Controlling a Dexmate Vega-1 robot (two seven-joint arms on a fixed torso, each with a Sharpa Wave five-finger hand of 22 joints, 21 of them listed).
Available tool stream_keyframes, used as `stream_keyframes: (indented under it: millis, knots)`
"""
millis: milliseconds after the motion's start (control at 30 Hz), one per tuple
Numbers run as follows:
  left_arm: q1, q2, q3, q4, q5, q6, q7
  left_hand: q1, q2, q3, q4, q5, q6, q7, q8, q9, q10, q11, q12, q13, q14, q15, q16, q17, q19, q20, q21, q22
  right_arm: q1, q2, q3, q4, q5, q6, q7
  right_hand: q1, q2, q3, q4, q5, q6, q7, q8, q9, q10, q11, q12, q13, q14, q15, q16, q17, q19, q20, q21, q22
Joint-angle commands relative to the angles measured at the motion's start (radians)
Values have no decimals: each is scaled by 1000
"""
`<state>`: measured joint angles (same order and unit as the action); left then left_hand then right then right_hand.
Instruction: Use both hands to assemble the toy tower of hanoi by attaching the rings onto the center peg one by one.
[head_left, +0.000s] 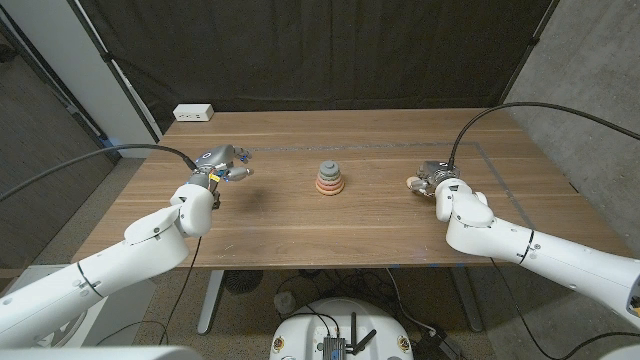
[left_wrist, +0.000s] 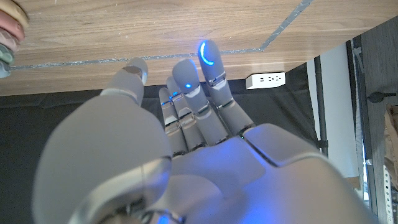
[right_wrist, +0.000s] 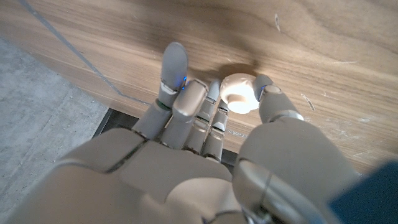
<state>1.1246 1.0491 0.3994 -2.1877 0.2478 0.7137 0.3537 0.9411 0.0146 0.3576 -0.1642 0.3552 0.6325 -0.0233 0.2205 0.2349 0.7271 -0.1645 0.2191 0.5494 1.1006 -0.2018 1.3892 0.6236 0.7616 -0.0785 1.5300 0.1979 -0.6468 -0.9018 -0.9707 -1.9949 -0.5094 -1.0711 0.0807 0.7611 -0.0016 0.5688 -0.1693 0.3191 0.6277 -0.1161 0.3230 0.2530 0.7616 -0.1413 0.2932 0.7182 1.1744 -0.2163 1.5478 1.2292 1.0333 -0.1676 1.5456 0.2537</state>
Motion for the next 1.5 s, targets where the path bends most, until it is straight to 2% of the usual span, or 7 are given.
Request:
stream_keyframes:
  millis: [33, 500, 1000, 1500]
  knots:
    - [2, 1, -1, -4, 1, 2, -1, -7, 2, 11, 1, 4, 11, 2, -6, 3, 7, 0, -2, 3, 5, -18, 3, 6, 10, -129, 3, 4, -9, -31, 19, -65, -15, -20, 12, 13, 26, 17, 7, 7, 51, -22, 11, 2, 64, -50, 6, 10, 12, -1, 5, 1, 10, -50, 1, 6]
    - [10, 1, -8, -4, -2, -2, 8, -10, 0, 22, 0, 4, 19, 1, -6, 5, 17, -3, -1, 6, 9, -18, 1, 9, 15, -129, 6, 5, 9, -81, 5, -176, -87, -55, 68, 9, 28, 20, 7, 13, 62, -18, 15, -1, 69, -47, 0, 25, 23, -1, 6, 2, 17, -50, -2, 7]
    - [12, 3, -9, -4, -3, -2, 5, -13, -2, 29, -1, 4, 25, 2, -6, 5, 22, -4, -1, 9, 9, -18, -2, 9, 18, -130, 7, 5, -27, -131, 86, -260, -76, -14, 106, 4, 29, 25, 7, 19, 70, -9, 15, -5, 95, -47, -4, 35, 31, -1, 5, 2, 24, -50, -4, 8]
    - [6, 0, -3, 1, 2, -10, 6, -14, -3, 34, -1, 4, 29, 1, -6, 6, 28, -3, -1, 10, 15, -18, 1, 14, 20, -130, 8, 6, -71, -144, 137, -300, -86, 66, 113, 2, 29, 28, 6, 22, 75, -6, 15, -8, 103, -47, -11, 40, 36, -1, 6, 3, 27, -50, -6, 9]
